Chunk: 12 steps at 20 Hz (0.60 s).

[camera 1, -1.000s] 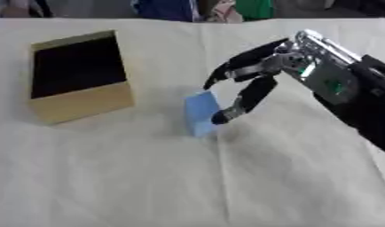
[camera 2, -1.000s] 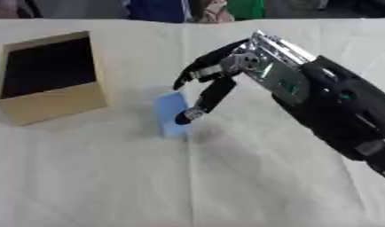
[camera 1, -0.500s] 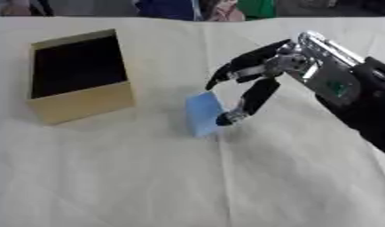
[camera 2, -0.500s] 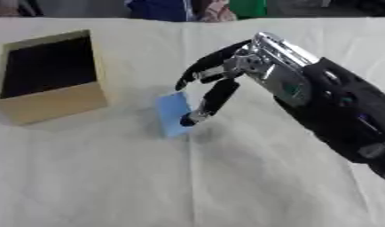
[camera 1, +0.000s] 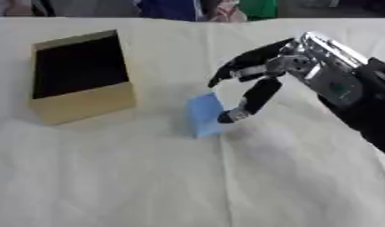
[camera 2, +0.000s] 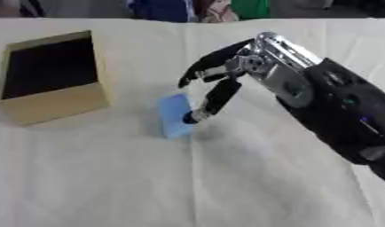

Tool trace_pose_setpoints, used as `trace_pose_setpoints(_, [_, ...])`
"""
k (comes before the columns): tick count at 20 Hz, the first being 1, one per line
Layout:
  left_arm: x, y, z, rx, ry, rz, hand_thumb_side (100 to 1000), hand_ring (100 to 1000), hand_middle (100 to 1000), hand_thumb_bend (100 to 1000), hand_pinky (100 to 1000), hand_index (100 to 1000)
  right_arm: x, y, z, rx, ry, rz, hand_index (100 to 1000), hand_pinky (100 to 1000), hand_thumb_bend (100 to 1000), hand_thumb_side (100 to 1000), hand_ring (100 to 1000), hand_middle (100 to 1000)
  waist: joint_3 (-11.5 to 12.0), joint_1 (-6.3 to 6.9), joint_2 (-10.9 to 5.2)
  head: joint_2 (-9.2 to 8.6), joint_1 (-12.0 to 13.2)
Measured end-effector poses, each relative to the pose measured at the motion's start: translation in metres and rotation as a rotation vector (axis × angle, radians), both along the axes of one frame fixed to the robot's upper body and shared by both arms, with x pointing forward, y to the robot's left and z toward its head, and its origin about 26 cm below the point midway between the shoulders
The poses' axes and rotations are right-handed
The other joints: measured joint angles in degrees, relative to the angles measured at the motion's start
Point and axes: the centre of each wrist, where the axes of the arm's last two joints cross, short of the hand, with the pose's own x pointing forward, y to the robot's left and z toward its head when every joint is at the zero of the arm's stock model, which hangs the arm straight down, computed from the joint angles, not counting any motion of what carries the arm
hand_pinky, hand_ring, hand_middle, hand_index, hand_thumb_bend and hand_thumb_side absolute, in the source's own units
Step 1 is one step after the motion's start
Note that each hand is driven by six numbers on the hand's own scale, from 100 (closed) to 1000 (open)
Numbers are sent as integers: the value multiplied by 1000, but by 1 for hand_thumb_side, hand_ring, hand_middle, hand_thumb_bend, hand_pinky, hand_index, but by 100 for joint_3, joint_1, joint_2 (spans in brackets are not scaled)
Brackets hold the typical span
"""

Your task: Pick up objects on the table and place them in the box.

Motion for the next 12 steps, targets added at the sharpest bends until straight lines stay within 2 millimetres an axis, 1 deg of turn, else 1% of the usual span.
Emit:
trace_pose_setpoints(2, [0,0,0,1,2,0,998,890,665,108,722,790,2,1,-1,5,-5,-4,1000,1000,452,846,991,924,8,0,18,-9,1])
trace_pose_setpoints(4, [0,1,0,0,3,2,998,890,666,108,721,789,4,2,-3,6,-1,-4,1000,1000,481,865,989,914,12,0,26,-35,3])
trace_pose_setpoints(5, [0,1,0,0,3,2,1000,890,666,108,721,789,4,4,-3,4,-1,-2,1000,1000,509,881,987,913,13,0,28,-42,4])
trace_pose_setpoints(8, [0,0,0,-4,4,1,1000,889,665,108,721,789,7,7,-4,-6,2,7,1000,1000,523,889,988,919,19,1,56,-46,4])
trace_pose_setpoints(12, [0,0,-1,-8,6,-2,1000,889,665,107,720,790,12,7,-9,-25,18,3,1000,1000,550,904,991,925,35,2,79,-50,-8])
